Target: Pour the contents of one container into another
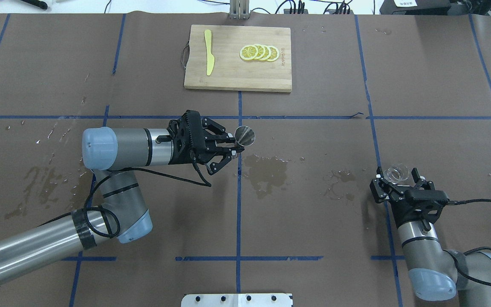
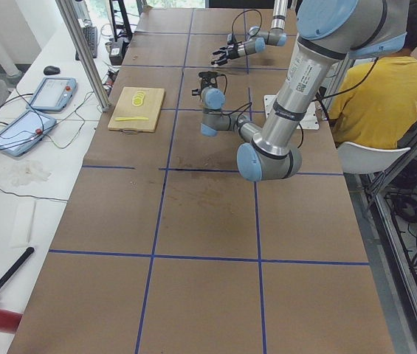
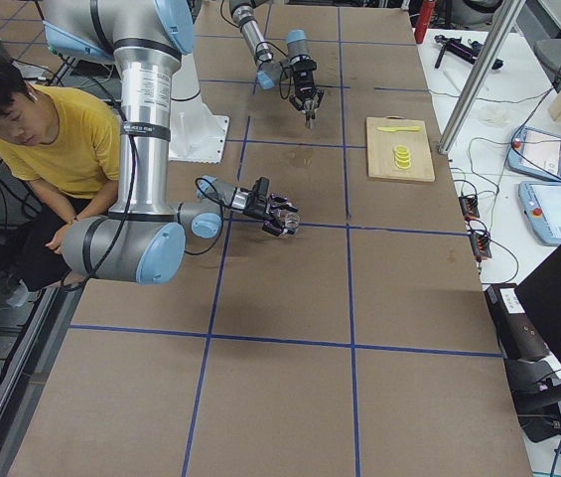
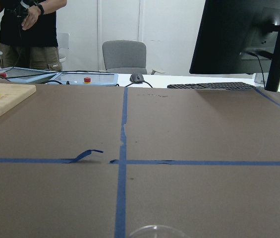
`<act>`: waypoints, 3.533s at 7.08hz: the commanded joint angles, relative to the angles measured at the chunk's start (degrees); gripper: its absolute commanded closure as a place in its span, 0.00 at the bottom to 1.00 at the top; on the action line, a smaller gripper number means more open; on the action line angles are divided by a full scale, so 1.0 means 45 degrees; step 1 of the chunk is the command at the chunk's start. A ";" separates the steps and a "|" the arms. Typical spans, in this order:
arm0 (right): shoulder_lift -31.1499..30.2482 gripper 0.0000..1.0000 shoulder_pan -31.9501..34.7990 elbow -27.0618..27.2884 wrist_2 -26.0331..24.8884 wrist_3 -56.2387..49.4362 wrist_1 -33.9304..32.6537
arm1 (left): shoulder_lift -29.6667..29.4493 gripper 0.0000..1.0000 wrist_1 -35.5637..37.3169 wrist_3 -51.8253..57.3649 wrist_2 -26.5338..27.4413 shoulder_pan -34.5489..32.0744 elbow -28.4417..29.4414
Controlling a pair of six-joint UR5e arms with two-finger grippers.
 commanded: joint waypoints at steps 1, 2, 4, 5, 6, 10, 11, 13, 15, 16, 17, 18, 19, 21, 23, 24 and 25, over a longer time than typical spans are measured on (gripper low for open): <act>0.0088 0.03 -0.0079 -0.0310 -0.0045 0.0004 0.0000 | 0.0001 1.00 0.0000 0.0000 0.0000 0.0000 0.0000; 0.0088 0.16 -0.0118 -0.0311 -0.0026 0.0004 0.0000 | 0.0001 1.00 0.0000 0.0000 0.0000 0.0000 0.0019; 0.0088 0.43 -0.0255 -0.0330 -0.0007 -0.0016 0.0019 | 0.0001 1.00 -0.0020 0.0000 0.0000 -0.0020 0.0000; 0.0088 0.62 -0.0294 -0.0311 -0.0007 -0.0016 0.0019 | 0.0001 1.00 -0.0020 0.0000 0.0000 -0.0020 0.0000; 0.0088 0.87 -0.0314 -0.0311 -0.0007 -0.0016 0.0019 | 0.0001 1.00 -0.0020 0.0000 0.0000 -0.0020 0.0000; -0.0126 1.00 -0.0236 0.0039 -0.0201 -0.0229 0.0098 | 0.0040 1.00 -0.0039 0.0000 0.0000 -0.0039 0.0000; -0.0301 1.00 -0.0236 0.0717 -0.0067 -0.0501 0.0117 | 0.0098 1.00 -0.0059 0.0000 -0.0019 -0.0039 -0.0020; -0.0596 1.00 -0.0216 0.2552 -0.0103 -0.3412 0.0194 | 0.0118 1.00 -0.0098 0.0000 -0.0019 -0.0039 -0.0059; -0.0091 1.00 0.0347 0.3066 0.0225 -0.5240 0.0215 | 0.0099 1.00 -0.0117 -0.0019 -0.0019 -0.0039 -0.0078; 0.0531 1.00 0.0659 0.3126 0.0924 -0.5869 0.0273 | 0.0099 1.00 -0.0117 -0.0019 -0.0019 -0.0039 -0.0078; 0.1310 1.00 0.0662 0.3127 0.0931 -0.6977 0.0254 | 0.0099 1.00 -0.0117 -0.0019 -0.0019 -0.0020 -0.0078; 0.2246 1.00 0.0682 0.3127 0.0892 -0.8361 0.0254 | 0.0099 1.00 -0.0117 -0.0019 -0.0019 -0.0020 -0.0078; 0.2836 1.00 0.0663 0.3107 0.0892 -0.9013 0.0138 | 0.0099 1.00 -0.0117 -0.0019 -0.0019 -0.0020 -0.0078; 0.3851 1.00 0.0643 0.3049 0.1028 -1.0672 0.0040 | 0.0099 1.00 -0.0117 -0.0019 -0.0019 0.0000 -0.0078; 0.5779 1.00 0.0643 0.3107 0.1087 -1.0719 -0.2619 | 0.0118 1.00 -0.0117 -0.0019 -0.0019 0.0019 -0.0078; 0.6487 1.00 0.0643 0.3107 0.1107 -1.0719 -0.3719 | 0.0118 1.00 -0.0117 -0.0019 -0.0019 0.0020 -0.0078; 0.6668 1.00 0.0604 0.3107 0.1107 -1.0738 -0.4020 | 0.0118 1.00 -0.0117 -0.0019 -0.0019 0.0039 -0.0078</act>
